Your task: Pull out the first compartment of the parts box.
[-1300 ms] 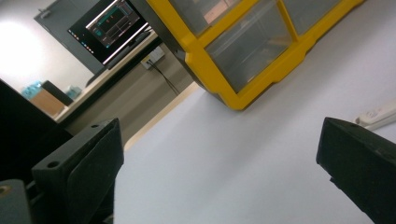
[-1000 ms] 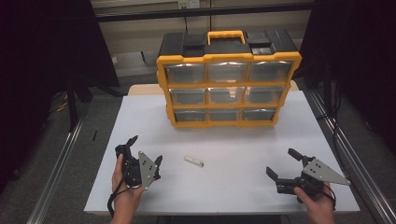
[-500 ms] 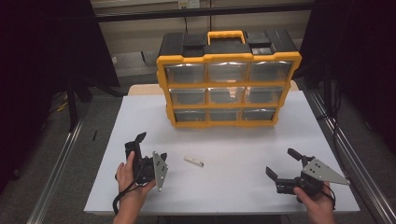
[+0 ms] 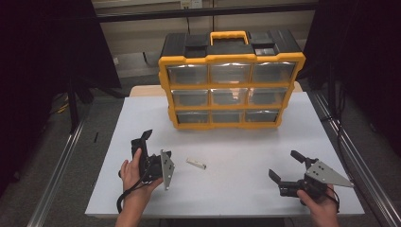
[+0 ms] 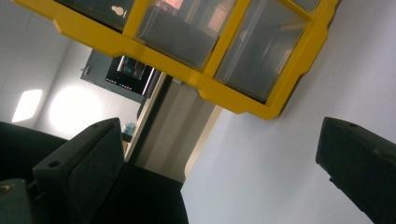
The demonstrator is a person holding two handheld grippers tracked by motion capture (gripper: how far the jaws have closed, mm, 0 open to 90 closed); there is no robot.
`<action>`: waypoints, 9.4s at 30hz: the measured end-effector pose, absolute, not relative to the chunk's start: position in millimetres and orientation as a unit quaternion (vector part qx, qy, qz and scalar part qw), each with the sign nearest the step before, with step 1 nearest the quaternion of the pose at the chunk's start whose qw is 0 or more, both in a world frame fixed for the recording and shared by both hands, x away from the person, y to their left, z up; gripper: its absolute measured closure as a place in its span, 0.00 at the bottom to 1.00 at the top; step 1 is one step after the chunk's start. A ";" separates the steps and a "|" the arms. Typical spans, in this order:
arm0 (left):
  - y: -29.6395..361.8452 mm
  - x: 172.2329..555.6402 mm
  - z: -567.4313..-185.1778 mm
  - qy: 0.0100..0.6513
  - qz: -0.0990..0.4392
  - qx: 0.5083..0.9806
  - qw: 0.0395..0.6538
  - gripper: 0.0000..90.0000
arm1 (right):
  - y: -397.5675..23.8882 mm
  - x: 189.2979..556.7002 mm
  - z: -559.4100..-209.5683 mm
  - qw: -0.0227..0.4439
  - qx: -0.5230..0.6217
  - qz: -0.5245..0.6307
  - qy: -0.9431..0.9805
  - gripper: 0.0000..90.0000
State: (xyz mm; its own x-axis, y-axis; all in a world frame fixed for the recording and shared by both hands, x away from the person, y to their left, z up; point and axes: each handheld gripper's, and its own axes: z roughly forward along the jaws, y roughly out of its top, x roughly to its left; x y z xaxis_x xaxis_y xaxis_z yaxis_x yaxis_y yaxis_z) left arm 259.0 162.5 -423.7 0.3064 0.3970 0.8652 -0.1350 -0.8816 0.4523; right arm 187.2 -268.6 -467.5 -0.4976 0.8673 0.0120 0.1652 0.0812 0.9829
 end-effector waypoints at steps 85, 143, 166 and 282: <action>102.7 303.3 -362.8 0.034 0.616 0.767 0.176 0.03 | -265.2 186.8 -466.7 0.314 0.380 0.559 0.667 0.00; 71.2 329.5 -362.2 0.020 0.632 0.761 0.146 0.03 | -264.4 186.4 -466.4 0.310 0.373 0.561 0.671 0.00; 65.1 342.1 -358.8 0.030 0.639 0.754 0.146 0.05 | -264.6 186.3 -466.2 0.310 0.372 0.561 0.671 0.00; 44.2 378.3 -321.6 0.020 0.777 0.623 0.089 0.59 | -261.8 186.1 -466.5 0.299 0.361 0.565 0.679 0.00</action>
